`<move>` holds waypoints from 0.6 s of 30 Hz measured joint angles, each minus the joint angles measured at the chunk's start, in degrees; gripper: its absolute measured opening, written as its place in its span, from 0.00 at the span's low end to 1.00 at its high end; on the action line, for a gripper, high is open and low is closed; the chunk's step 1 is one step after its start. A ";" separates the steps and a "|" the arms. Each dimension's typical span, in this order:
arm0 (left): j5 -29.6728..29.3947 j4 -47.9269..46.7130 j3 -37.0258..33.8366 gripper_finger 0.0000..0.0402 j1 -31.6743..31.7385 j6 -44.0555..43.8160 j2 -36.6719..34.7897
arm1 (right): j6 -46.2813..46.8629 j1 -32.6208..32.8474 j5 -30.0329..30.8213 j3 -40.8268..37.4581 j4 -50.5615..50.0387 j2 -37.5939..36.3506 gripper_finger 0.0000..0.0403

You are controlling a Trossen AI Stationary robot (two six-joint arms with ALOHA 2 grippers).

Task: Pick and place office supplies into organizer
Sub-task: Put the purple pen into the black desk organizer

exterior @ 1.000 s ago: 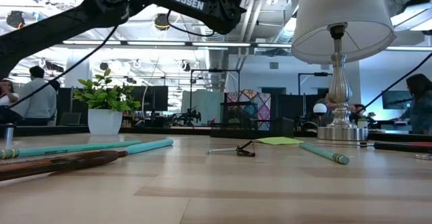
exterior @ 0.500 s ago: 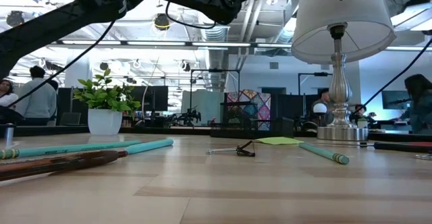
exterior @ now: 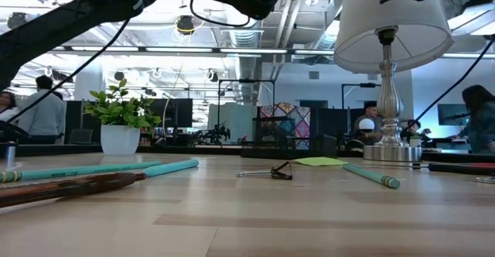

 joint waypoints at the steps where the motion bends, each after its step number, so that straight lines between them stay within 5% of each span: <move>1: 0.23 0.00 0.00 0.04 0.00 -0.27 -0.04 | -0.01 0.00 -0.10 0.00 0.43 0.01 0.31; 18: 6.41 -0.55 0.00 0.04 1.14 -4.50 -0.15 | 3.07 -0.02 -5.70 0.00 -0.47 -1.26 0.26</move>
